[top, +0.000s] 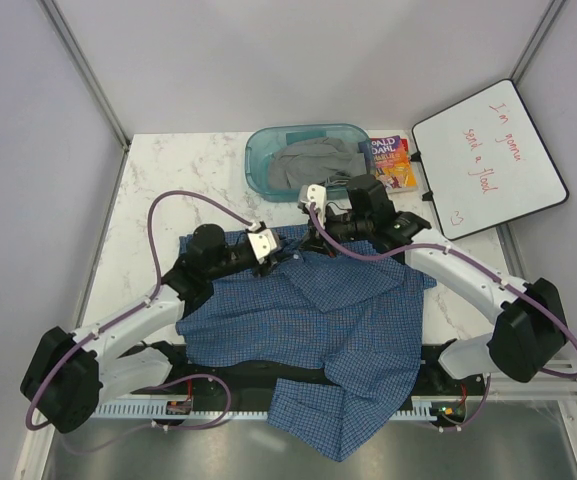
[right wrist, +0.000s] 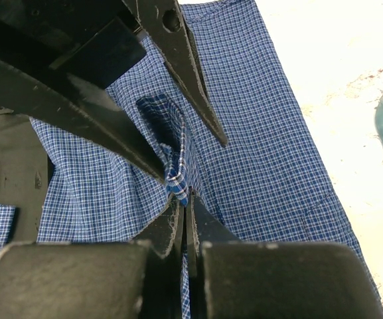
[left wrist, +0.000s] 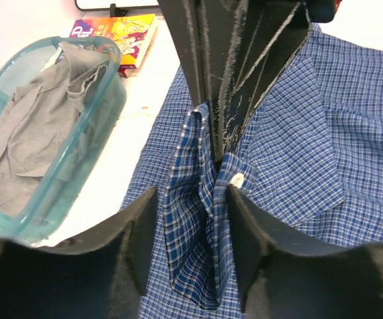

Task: Fold and stack the long sleeve shirts
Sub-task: Fold the shirt

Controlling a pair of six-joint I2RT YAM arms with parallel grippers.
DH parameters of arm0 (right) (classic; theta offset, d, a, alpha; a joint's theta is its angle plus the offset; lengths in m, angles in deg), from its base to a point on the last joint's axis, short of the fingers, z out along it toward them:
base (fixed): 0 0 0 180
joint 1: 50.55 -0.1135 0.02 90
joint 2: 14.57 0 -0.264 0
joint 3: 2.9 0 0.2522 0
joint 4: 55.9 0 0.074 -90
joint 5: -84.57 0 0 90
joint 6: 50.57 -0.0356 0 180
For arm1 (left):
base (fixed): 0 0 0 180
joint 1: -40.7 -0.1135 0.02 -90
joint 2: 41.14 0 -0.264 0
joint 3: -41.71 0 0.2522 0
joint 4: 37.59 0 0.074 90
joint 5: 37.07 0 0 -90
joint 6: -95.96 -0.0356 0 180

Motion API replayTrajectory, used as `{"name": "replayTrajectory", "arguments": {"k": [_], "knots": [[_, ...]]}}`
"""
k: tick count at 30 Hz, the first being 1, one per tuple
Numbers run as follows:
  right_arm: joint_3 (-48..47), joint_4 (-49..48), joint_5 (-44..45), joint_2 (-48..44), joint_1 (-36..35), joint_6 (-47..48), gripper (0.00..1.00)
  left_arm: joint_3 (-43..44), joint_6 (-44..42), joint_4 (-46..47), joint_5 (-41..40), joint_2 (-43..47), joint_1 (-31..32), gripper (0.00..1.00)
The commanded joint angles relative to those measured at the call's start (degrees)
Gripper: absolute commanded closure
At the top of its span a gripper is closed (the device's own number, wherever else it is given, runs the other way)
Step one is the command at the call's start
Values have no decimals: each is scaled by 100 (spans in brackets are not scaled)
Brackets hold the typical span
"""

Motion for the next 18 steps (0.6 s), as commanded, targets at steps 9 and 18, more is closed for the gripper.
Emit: {"name": "replayTrajectory", "arguments": {"k": [9,18], "knots": [[-872,1733,605,-657,345,276,35,738,-478,-2192,1536,849,55,98],[-1559,3364,334,-536,2445,1068,3,1546,-1252,-4128,2767,1114,265,98]]}}
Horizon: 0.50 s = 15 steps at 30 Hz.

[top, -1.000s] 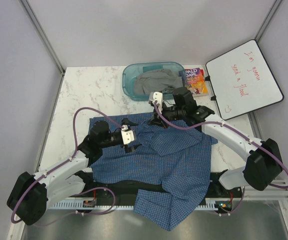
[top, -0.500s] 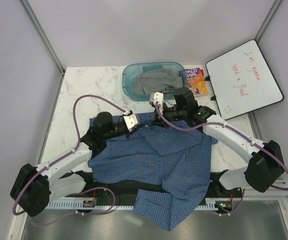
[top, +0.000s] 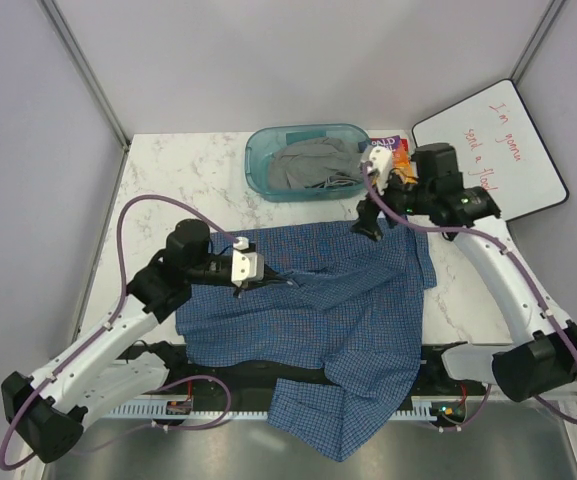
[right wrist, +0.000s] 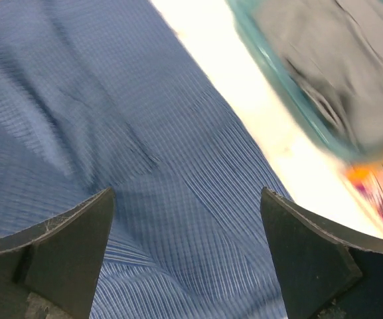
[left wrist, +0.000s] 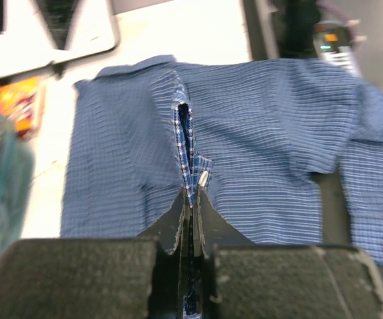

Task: Fold and stack the long sleeve shirts
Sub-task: Fold the shirt

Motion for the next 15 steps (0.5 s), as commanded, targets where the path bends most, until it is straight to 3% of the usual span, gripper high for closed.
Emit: {"name": "replayTrajectory", "arguments": {"k": [1,5,6,11,15], "knots": [[-418,813,-212,302,925,168,4,469,-522,-935,719,-145,263,98],[-1007,1041,-118,1653,1410,-52,23,969,-785,-1444,745,-392,816,98],[-1104,1086,-4,1849,1410,-96,33,1049,-864,-1706,737,-418,922,98],[-1535,1104,418,2913,1437,-123,50,1445,-892,-2025,377,-550,1686,98],[-1474,1016,892,3432,1463,-70,60,1630,-725,-2087,-36,-787,1951,98]]}}
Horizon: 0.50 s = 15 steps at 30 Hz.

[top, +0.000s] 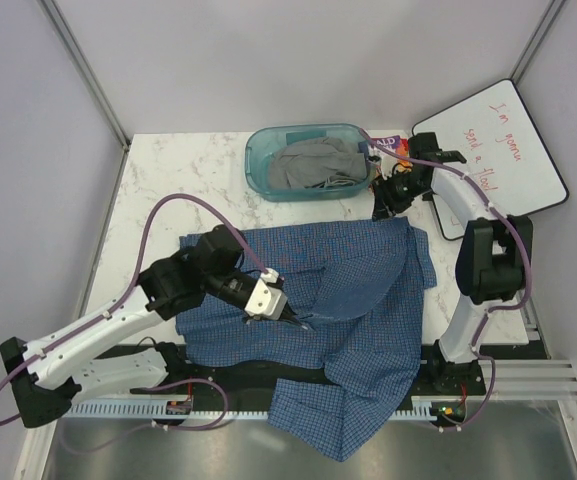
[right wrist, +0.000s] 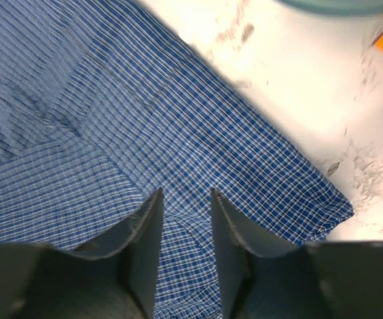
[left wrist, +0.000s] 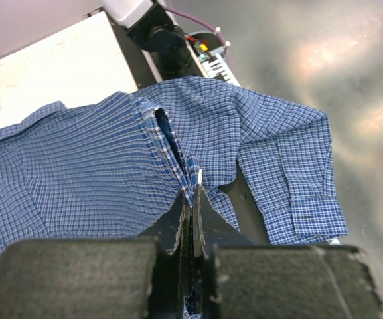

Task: Fold and stack the long sleeve shirts
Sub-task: Fold the shirt

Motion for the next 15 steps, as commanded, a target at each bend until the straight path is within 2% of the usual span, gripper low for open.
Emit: {"name": "replayTrajectory", "arguments": {"k": [1,7,15], "knots": [[-119,91,646,366,18,48,61,391,-52,-292,-341,-247,216,98],[364,-181,1490,744,317,321,64,400,-69,-371,-218,-178,313,98],[427,-287,1720,1026,440,242,64,461,-438,-828,-296,-257,603,98]]}}
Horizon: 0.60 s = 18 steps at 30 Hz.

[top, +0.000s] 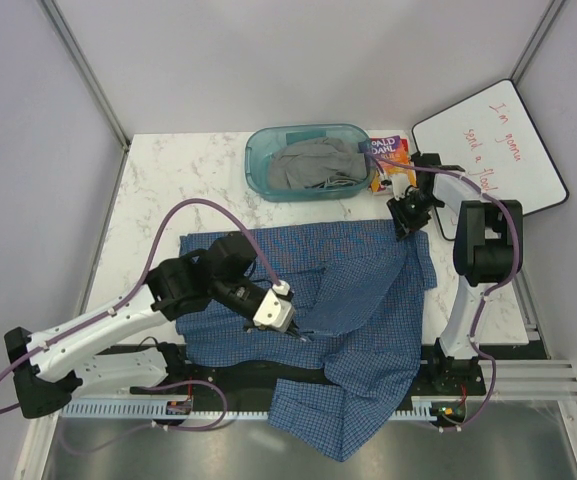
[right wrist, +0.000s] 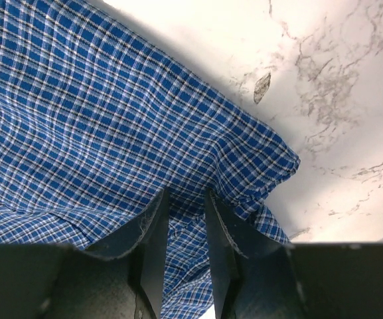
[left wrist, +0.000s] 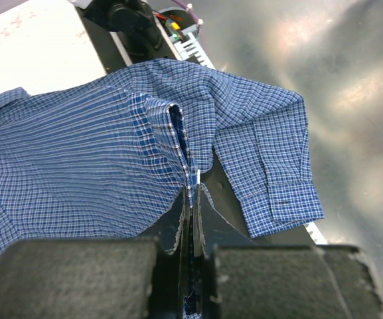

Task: Fold and stack the long sleeve shirts
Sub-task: Fold the shirt

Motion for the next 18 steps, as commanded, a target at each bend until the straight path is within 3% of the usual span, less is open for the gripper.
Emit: {"name": "replayTrajectory", "arguments": {"k": [1,4,9,14,18], "knots": [[-15,-79,253,53,-43,1,64,204,-329,-228,-26,-27,116,98],[20,-44,218,10,-8,36,64,177,-189,-106,-289,-80,116,98],[-58,263,-87,-174,-8,255,58,-77,1347,747,-983,-36,-209,98],[-313,711,-747,-675,-8,528,40,-534,2325,1415,-1370,113,-1324,98],[-515,957,-1126,-843,-8,449,34,-702,2667,1513,-1896,-123,-2194,98]]}}
